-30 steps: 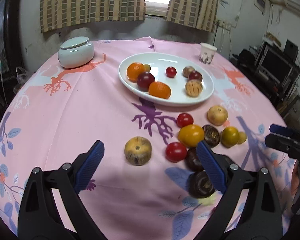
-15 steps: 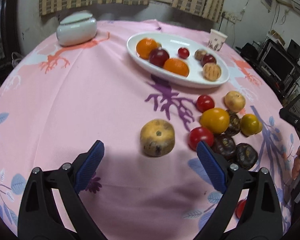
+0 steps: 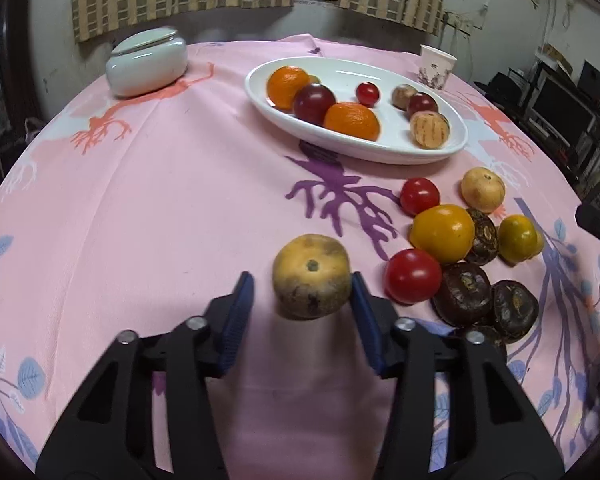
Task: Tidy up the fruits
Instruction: 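Move both grippers back to the fruit cluster, then grasp a brown round fruit with the left gripper while the right grasps a striped fruit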
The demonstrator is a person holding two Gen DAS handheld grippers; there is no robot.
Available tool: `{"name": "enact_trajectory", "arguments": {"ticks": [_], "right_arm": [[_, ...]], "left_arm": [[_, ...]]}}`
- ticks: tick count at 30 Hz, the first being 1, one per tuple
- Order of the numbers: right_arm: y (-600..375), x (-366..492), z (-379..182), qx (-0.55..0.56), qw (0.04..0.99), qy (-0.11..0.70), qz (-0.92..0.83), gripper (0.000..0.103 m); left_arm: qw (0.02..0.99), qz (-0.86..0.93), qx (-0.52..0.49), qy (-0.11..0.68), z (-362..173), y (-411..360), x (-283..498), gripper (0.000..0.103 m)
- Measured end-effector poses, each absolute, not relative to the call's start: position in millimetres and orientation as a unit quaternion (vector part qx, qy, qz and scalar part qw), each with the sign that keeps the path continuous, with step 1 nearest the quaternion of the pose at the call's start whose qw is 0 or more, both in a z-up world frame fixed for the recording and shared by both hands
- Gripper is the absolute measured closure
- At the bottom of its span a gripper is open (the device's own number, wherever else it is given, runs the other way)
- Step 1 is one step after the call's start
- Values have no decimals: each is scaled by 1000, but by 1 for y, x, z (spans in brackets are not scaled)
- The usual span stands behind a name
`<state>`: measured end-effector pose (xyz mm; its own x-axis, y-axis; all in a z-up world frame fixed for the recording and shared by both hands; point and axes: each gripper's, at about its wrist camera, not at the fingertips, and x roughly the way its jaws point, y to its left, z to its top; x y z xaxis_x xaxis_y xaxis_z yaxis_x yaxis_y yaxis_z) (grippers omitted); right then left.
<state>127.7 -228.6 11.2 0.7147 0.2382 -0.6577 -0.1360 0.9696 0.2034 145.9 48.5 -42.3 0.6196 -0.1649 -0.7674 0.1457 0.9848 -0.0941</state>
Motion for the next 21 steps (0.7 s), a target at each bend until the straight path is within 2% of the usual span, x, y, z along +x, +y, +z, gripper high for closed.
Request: {"name": "enact_trajectory", "arguments": {"ticks": [6, 11, 16, 19, 21], "right_arm": [[-223, 127, 15, 73, 916, 376, 122, 2], [-192, 144, 12, -17, 902, 410, 135, 31], [-169, 175, 0, -60, 885, 439, 140, 44], [-158, 189, -6, -81, 881, 443, 142, 65], [-157, 200, -12, -70, 880, 446, 151, 68]], "left_arm": [[896, -101, -25, 432, -41, 43, 142, 66], [893, -101, -34, 437, -41, 47, 141, 65], [894, -102, -36, 436, -42, 49, 141, 65], [894, -103, -34, 435, -42, 48, 142, 65], [894, -103, -36, 435, -42, 48, 143, 65]]}}
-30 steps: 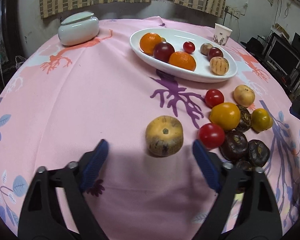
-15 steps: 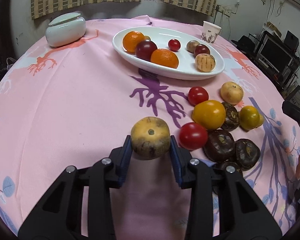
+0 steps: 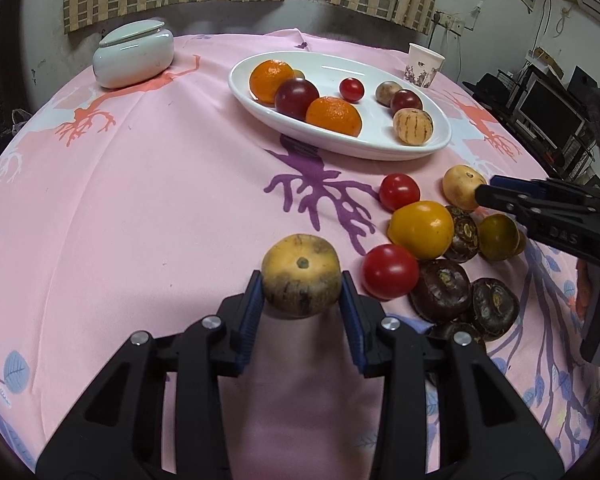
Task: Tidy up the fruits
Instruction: 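Grasp a brown round fruit with the left gripper while the right grasps a striped fruit, then carry both fruits to the white plate and release them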
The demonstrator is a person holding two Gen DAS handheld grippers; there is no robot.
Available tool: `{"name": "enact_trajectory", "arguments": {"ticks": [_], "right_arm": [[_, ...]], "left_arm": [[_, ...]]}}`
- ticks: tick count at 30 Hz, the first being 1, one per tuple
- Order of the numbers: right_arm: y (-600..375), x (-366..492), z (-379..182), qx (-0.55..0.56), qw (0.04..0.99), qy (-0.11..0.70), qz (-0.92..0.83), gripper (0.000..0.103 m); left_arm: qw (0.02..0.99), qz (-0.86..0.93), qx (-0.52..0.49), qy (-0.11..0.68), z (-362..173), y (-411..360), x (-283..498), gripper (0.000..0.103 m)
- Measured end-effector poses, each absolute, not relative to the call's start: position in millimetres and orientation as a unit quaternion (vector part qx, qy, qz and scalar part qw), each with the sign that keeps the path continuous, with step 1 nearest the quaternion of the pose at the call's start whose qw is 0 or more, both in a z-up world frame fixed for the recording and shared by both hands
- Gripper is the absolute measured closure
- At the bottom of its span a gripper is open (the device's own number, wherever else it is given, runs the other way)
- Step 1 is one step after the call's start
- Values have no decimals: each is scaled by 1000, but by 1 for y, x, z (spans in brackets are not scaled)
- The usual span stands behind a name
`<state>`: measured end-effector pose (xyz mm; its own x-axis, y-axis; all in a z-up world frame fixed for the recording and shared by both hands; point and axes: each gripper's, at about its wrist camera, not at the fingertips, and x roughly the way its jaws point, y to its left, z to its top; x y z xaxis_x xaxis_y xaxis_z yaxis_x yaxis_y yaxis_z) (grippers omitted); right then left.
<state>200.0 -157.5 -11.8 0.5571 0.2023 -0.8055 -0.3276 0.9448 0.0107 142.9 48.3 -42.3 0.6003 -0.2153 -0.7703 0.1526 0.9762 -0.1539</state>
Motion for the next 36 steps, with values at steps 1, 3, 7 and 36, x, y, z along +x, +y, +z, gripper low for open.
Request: {"name": "enact_trajectory", "arguments": {"ticks": [1, 3, 7, 36], "right_arm": [[-158, 202, -12, -62, 881, 443, 153, 68], [-159, 207, -12, -55, 881, 444, 151, 68], [-156, 212, -10, -54, 873, 461, 149, 66], [-183, 178, 24, -45, 901, 406, 148, 57]], "left_arm": [[894, -103, -36, 435, -42, 48, 143, 64], [894, -103, -36, 435, -42, 48, 144, 64], [895, -101, -26, 434, -43, 46, 145, 64], [899, -85, -79, 422, -28, 61, 144, 65]]}}
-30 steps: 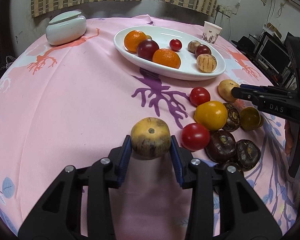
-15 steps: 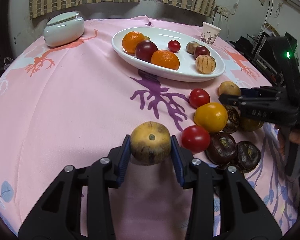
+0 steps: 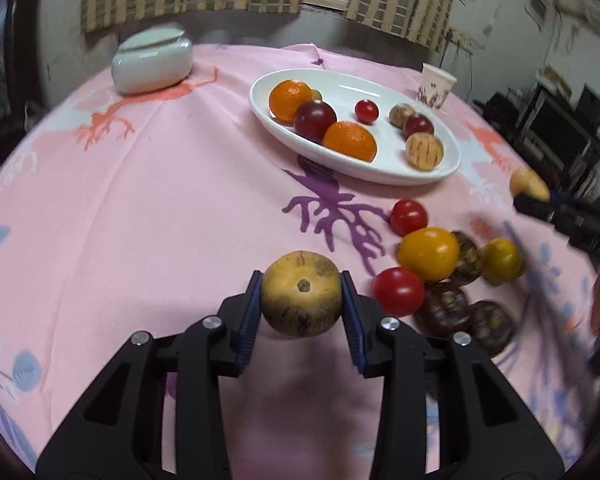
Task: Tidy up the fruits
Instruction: 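Carry both fruits to the white plate and release them, then move both grippers back toward the dark purple water chestnuts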
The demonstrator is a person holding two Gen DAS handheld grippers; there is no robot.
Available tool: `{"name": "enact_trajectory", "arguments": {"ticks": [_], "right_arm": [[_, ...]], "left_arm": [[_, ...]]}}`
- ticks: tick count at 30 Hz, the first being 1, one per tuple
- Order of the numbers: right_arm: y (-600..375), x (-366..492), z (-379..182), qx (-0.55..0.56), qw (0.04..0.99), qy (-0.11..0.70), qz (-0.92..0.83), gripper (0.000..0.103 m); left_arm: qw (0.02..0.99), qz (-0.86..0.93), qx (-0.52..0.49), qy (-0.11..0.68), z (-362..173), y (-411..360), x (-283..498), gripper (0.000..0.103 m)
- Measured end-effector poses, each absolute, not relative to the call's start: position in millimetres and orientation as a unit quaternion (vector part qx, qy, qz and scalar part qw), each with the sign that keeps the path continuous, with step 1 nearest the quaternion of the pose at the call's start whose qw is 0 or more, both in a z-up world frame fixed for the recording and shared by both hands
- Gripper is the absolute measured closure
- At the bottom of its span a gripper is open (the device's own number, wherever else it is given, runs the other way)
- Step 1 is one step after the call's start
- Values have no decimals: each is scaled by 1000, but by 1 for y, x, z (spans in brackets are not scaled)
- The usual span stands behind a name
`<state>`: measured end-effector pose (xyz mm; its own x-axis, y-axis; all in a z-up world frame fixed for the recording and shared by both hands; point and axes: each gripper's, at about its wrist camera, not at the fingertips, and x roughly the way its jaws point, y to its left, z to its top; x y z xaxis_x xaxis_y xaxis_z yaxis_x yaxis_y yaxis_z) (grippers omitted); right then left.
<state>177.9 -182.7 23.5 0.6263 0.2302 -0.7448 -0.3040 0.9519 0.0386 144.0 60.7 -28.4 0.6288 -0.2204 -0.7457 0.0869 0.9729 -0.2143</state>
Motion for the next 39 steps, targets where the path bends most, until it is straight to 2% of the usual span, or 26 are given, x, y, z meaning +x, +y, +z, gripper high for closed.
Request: {"name": "enact_trajectory", "arguments": {"ticks": [2, 6, 13, 22, 30, 31, 33, 35, 39], "right_arm": [[-185, 175, 27, -48, 902, 401, 152, 57], [-182, 177, 38, -43, 904, 390, 171, 57], [-161, 204, 55, -63, 910, 362, 192, 57], [-127, 265, 34, -105, 900, 377, 189, 57], [-120, 303, 9, -104, 891, 401, 185, 57], [-120, 306, 7, -98, 889, 406, 189, 56], [-122, 308, 8, -75, 890, 402, 203, 55], [-125, 307, 12, -57, 891, 398, 209, 48], [-135, 293, 20, -50, 894, 399, 200, 48]], "left_arm": [[897, -86, -100, 422, -16, 65, 143, 65], [908, -94, -81, 400, 17, 58, 142, 65], [921, -104, -37, 373, 60, 28, 191, 65], [906, -100, -45, 409, 38, 6, 288, 65], [894, -93, -55, 435, 11, 7, 320, 64], [895, -89, -58, 433, 9, 8, 321, 63], [900, -73, -59, 425, 10, 9, 320, 29], [911, -61, -60, 404, 18, 10, 315, 27], [914, -71, -56, 396, 32, 10, 301, 25]]}}
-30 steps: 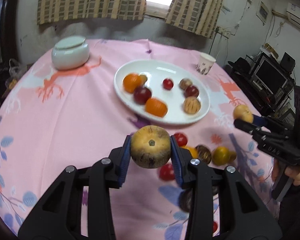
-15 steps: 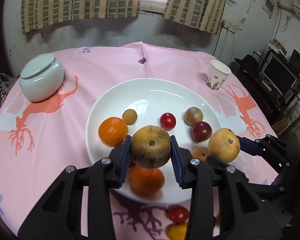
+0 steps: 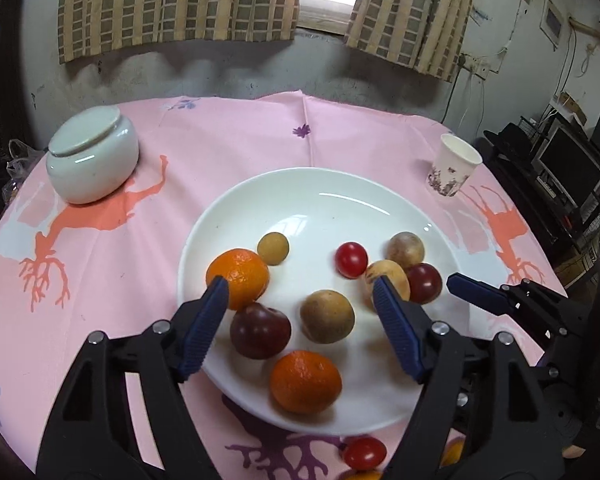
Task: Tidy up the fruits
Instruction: 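Move both grippers back toward the dark purple water chestnuts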
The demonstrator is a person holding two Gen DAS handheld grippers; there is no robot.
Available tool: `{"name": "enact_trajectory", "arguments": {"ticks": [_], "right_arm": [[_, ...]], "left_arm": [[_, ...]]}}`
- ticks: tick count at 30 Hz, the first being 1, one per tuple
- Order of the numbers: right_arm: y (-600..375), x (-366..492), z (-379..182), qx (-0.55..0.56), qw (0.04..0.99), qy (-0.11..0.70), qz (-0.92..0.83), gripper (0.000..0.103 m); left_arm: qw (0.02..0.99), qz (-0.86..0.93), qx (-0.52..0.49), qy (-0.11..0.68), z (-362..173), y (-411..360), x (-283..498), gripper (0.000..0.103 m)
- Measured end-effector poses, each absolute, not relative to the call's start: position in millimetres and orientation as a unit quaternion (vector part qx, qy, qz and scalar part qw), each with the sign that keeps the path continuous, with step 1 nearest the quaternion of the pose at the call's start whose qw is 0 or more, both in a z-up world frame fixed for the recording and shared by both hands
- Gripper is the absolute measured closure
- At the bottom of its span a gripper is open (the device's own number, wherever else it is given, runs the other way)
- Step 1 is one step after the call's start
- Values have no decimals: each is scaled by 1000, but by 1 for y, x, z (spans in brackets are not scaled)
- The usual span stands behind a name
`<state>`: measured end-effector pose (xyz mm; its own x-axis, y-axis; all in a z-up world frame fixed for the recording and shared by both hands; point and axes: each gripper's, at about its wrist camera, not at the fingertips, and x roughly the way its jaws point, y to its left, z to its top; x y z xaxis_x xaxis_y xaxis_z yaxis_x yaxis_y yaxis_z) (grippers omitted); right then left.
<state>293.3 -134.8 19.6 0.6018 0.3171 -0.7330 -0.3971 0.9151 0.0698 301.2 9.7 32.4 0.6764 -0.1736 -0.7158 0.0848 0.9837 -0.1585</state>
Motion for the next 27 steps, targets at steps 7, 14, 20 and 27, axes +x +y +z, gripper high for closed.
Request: {"name": "enact_trajectory", "arguments": {"ticks": [7, 14, 20, 27], "right_arm": [[-159, 248, 46, -41, 902, 380, 202, 43], [-178, 194, 59, -20, 907, 361, 214, 34], [-189, 159, 45, -19, 901, 381, 208, 34], [-185, 122, 32, -50, 898, 378, 221, 34]], "left_arm": [[919, -82, -41, 383, 47, 13, 250, 17], [925, -79, -18, 372, 56, 10, 193, 11], [929, -86, 11, 361, 45, 4, 144, 9], [922, -81, 27, 377, 17, 8, 112, 9]]}}
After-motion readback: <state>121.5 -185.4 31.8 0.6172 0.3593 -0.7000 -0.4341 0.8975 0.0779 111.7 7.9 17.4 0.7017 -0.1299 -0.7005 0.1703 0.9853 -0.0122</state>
